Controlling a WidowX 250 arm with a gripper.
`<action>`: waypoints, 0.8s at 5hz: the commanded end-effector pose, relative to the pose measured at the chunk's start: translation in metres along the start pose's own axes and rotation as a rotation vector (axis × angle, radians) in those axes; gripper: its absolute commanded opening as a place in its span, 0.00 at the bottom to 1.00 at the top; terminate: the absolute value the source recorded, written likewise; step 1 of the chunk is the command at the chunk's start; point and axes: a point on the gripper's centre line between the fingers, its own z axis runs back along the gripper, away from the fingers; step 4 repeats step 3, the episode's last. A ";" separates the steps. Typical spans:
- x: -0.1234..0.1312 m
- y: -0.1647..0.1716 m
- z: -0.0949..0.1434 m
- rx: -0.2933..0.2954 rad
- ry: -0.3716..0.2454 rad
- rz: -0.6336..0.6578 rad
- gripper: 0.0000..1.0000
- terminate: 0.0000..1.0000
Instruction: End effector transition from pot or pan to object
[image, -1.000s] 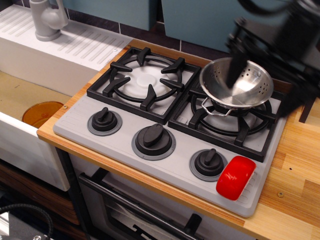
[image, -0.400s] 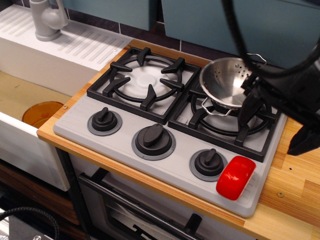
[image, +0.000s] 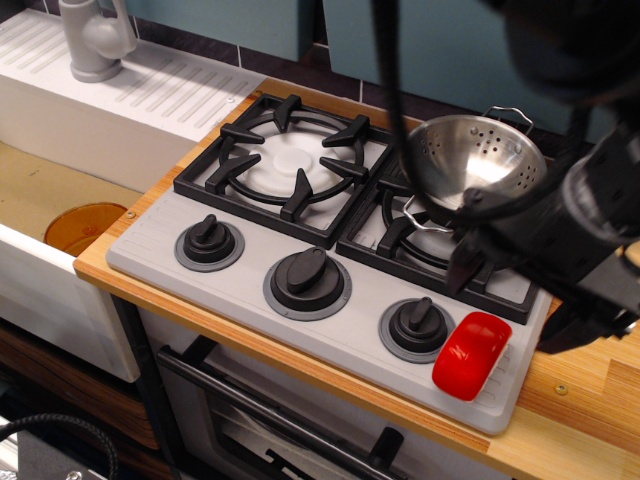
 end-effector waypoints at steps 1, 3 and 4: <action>-0.006 -0.001 -0.027 -0.071 -0.074 0.043 1.00 0.00; -0.009 -0.008 -0.054 -0.120 -0.037 0.052 1.00 1.00; -0.009 -0.008 -0.054 -0.120 -0.037 0.052 1.00 1.00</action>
